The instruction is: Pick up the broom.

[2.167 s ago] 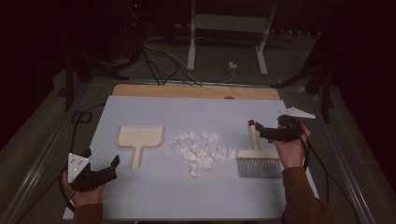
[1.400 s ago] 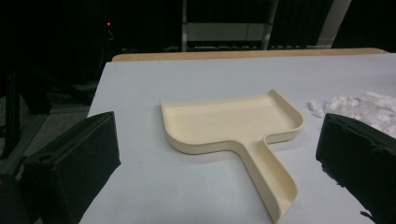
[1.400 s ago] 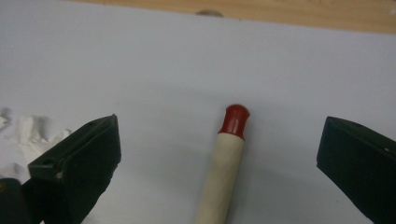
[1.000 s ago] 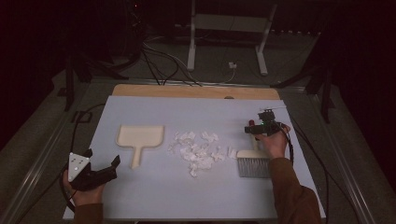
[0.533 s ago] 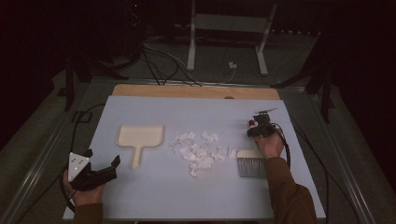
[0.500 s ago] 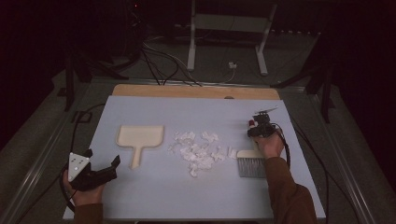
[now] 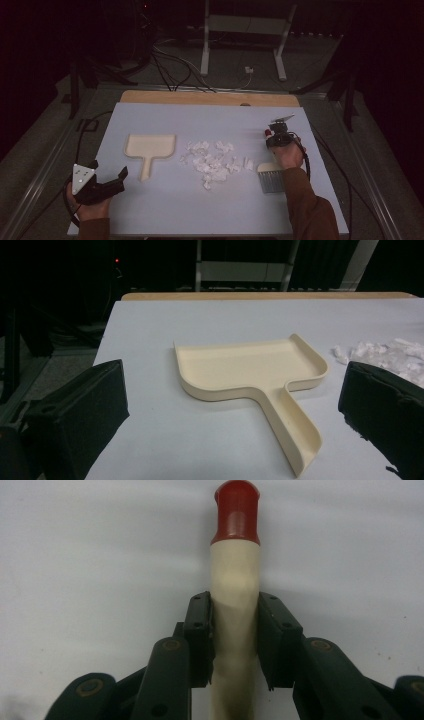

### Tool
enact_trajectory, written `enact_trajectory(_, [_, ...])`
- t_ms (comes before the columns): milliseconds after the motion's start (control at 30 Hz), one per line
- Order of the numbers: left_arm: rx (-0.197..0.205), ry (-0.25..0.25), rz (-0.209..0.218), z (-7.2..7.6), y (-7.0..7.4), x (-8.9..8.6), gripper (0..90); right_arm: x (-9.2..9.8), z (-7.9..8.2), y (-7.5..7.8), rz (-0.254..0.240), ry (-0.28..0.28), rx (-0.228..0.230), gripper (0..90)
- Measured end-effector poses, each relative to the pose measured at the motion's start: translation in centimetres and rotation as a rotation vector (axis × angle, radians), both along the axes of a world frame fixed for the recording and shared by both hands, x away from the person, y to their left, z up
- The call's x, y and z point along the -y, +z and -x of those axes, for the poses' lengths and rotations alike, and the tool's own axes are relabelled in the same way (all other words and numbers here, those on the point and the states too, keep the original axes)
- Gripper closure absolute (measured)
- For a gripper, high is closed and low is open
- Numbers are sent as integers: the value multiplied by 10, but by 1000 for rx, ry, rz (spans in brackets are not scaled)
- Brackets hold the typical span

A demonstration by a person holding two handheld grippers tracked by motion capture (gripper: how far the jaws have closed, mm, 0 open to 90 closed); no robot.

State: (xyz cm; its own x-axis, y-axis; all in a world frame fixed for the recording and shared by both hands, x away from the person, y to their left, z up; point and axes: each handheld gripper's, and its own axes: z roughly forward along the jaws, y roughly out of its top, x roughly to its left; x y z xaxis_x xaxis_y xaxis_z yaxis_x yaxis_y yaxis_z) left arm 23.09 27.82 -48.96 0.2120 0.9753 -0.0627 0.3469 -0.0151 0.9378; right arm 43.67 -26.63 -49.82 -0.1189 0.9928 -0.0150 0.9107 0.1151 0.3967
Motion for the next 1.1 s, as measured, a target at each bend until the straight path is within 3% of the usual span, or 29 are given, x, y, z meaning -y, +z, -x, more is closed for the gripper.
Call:
enact_trajectory(100, [-2,3,2,0,0,0,2,2,2,1,-3,2,3,699])
enact_trajectory(267, [-9,0,-6,-1,-1,1,2,3,8,7,-14,24,49,699])
enact_trajectory(467, [-18,-9,-6,-2,-1,5,2,7,19,21,-77,56,115,700])
enact_trajectory(667, [-15,-26,40,-1,4,12,2,8,34,39,-138,78,208,700])
enact_trajectory(933, [0,-148,29,-3,26,57,2,4,58,66,-231,128,340,701])
enact_trajectory(1100, [-13,-226,33,-7,36,82,2,-9,73,85,-229,181,425,702])
